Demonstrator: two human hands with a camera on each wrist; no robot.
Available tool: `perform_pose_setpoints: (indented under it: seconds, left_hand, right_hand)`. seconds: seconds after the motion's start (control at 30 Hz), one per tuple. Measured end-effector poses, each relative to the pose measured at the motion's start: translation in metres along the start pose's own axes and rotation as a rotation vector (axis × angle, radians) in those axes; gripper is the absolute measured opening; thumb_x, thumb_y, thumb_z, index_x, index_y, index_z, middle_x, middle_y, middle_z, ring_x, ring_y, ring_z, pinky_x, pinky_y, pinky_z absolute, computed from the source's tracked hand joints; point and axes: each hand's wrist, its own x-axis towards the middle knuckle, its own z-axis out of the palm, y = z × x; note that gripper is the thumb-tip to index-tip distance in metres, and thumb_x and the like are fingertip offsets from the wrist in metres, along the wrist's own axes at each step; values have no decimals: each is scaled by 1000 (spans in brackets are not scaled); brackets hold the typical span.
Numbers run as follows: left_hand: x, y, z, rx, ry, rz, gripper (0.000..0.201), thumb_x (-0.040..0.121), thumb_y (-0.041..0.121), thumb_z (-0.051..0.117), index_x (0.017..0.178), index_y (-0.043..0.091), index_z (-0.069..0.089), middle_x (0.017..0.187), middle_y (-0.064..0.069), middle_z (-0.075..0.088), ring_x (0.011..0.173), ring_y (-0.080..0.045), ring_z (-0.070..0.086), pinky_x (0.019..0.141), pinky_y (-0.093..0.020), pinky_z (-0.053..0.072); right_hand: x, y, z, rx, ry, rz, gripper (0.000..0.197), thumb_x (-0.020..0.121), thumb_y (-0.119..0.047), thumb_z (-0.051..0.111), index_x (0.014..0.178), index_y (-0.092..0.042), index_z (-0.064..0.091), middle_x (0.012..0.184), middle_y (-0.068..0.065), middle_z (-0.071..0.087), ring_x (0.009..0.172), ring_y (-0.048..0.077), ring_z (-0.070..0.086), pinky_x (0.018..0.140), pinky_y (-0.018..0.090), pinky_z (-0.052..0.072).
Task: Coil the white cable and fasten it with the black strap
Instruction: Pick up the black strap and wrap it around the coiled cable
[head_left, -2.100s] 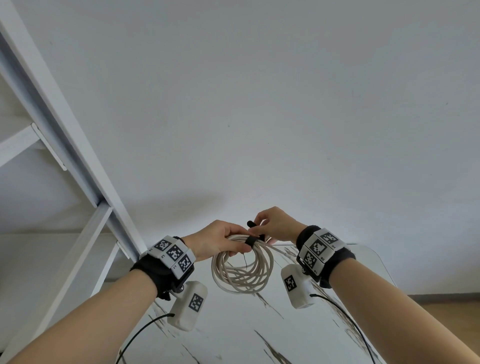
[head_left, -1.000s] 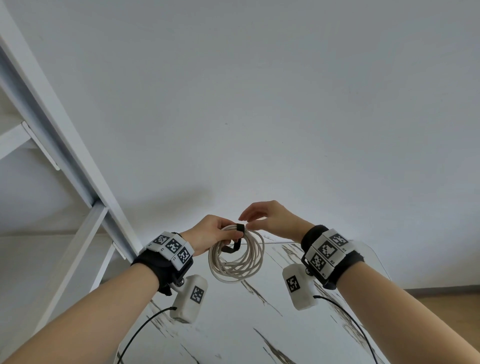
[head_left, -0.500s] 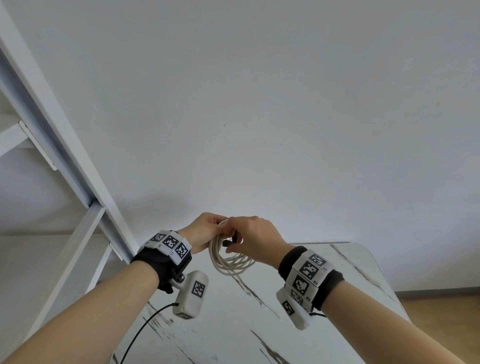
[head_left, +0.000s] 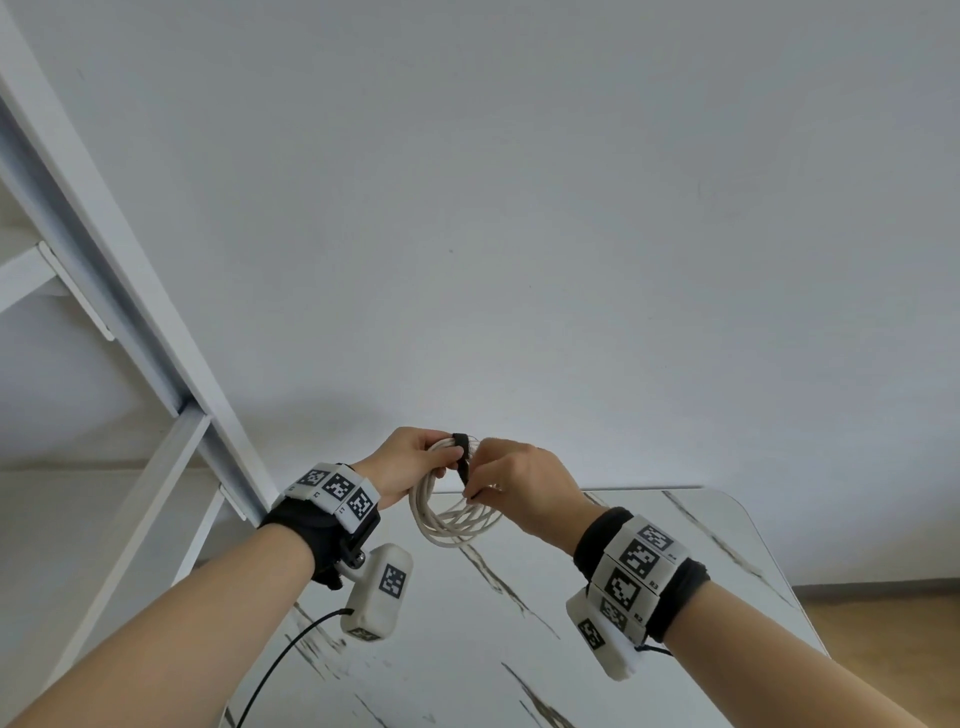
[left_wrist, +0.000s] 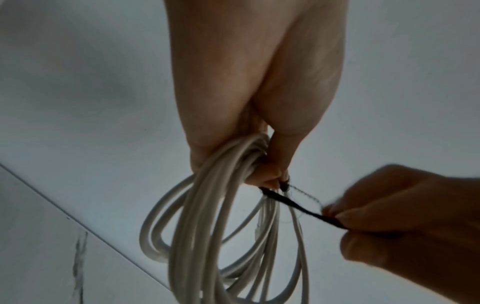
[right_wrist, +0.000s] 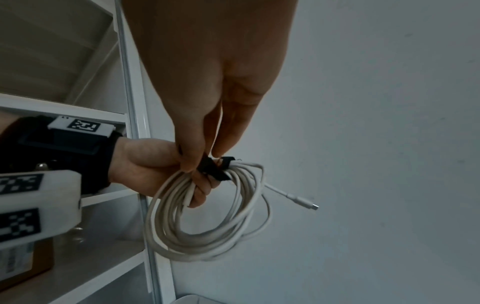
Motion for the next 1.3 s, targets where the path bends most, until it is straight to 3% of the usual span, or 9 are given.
perform_pose_setpoints:
  seconds: [0.2,0.33,0.43,0.6,0.77,0.97,1.07,1.23,1.3]
  left_hand:
    - [4,-2,-5,112,13,52,19,88,7,62,104,-1,70,73,-9,55,55,-6,47,63,-19,40]
    - [6,-2,-3,255,43,91,10,86,9,65,88,5,74,61,-6,57,53,-8,50,62,-20,43]
    - [6,-4,0,211,78,91,13,85,4,65,97,-1,69,65,-5,62,46,-5,52,57,-17,45]
    - [4,-3,1,215,48,116,12,86,-2,61,91,5,69,61,7,69,45,-3,52,55,-16,45]
    - [4,-1,4,303,8,91,19,88,-2,56,99,2,71,45,10,55,43,-1,48,52,-11,40]
    - [3,4,10,449,-95,114,18,89,9,60,100,8,74,51,14,59,49,2,49,55,-9,38]
    - [1,4,9,468,-154,135,15,87,14,65,98,13,76,62,2,60,54,-1,50,57,-12,38]
    - [-2,5,8,454,-198,160,15,85,14,68,99,13,75,61,6,62,55,1,54,59,-12,40]
    - [-3,5,11,384,-192,155,8,83,8,70,90,10,72,70,-6,65,54,0,57,61,-15,44]
  right_hand:
    - [-1,2,-4,12,124,-60,9,79,-11,66,81,-11,75,76,4,71,62,24,64,55,23,39]
    - [4,0,-10,15,108,-87,11,82,-12,63,84,-10,74,79,6,71,65,26,65,56,31,50]
    - [10,2,-17,56,106,-42,12,85,-12,63,89,-10,74,82,6,70,69,23,64,61,33,50]
    - [13,7,-24,175,142,72,11,85,-10,64,88,-8,74,84,7,69,69,12,55,67,24,44]
    - [18,17,-27,254,201,203,9,83,-8,65,87,-8,74,86,7,70,78,21,64,75,32,50]
    - [21,34,-30,358,216,354,7,80,-6,68,85,-6,73,64,-8,62,62,10,57,55,7,39]
    - [20,38,-26,391,199,389,6,79,-6,69,83,-7,73,62,-3,62,59,12,57,55,13,42]
    - [20,45,-17,442,182,454,3,77,-3,71,78,-5,73,70,17,69,65,23,64,70,41,59]
    - [20,48,-14,474,163,486,3,76,-2,71,78,-3,73,70,19,69,64,24,65,74,43,60]
